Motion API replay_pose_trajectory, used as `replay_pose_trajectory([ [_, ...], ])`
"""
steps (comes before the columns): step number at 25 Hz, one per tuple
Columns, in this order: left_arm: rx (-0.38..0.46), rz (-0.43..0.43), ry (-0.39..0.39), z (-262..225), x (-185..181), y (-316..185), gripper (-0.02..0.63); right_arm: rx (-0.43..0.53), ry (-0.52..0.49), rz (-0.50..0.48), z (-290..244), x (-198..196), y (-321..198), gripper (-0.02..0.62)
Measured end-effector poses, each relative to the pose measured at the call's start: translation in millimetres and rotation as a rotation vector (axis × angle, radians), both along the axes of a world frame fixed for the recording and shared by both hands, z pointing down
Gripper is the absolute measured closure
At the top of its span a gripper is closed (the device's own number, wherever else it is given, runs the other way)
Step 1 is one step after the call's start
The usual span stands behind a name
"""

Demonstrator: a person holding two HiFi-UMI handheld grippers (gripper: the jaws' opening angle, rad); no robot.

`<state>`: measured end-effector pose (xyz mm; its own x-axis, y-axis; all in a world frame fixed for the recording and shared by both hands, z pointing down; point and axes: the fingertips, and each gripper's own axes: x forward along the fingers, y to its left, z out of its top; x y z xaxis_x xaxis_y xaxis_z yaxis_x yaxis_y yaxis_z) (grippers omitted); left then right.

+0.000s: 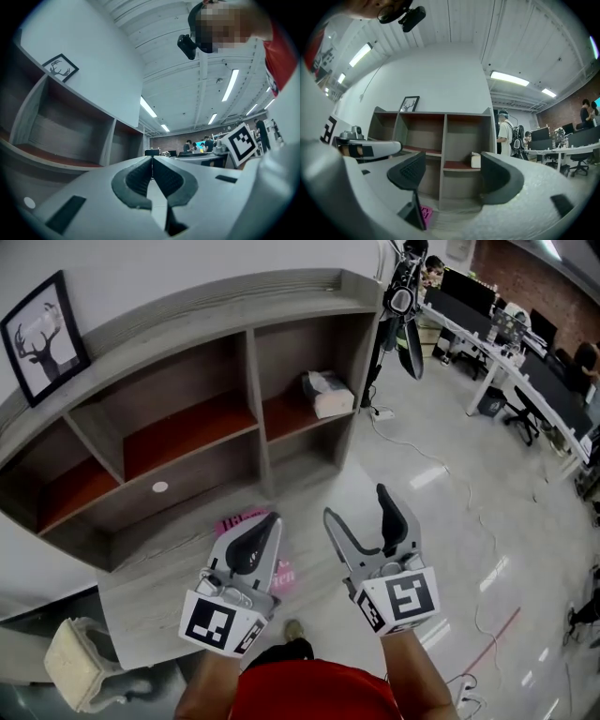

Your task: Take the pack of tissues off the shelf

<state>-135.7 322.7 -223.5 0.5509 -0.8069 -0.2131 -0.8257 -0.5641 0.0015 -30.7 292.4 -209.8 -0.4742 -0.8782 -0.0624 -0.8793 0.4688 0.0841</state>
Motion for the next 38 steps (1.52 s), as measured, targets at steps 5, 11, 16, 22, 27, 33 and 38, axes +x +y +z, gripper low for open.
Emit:
replay_pose_trajectory([
  [5,0.001,0.015,0.004,4,-7,-48,0.597,-0.016,0.012,0.036,7,-3,-60,0.211],
  [11,-0.023,0.025,-0.008,11,-4,-85,0.597,-0.073,0.021,0.071,25,2,-123,0.171],
  [16,-0.035,-0.009,-0.022,13,-2,-105,0.597,-0.113,0.04,0.078,35,9,-168,0.153],
  [22,-0.048,-0.097,-0.041,12,1,-124,0.597,-0.169,0.039,0.053,54,17,-212,0.135],
  [27,-0.06,-0.181,-0.048,11,3,-141,0.597,-0.184,0.059,0.024,63,16,-245,0.127],
  [33,-0.085,-0.245,-0.062,17,6,-154,0.597,-0.21,0.049,-0.01,73,12,-273,0.123],
  [38,-0.089,-0.289,-0.073,20,-6,-157,0.597,-0.232,0.044,-0.024,79,0,-286,0.12],
])
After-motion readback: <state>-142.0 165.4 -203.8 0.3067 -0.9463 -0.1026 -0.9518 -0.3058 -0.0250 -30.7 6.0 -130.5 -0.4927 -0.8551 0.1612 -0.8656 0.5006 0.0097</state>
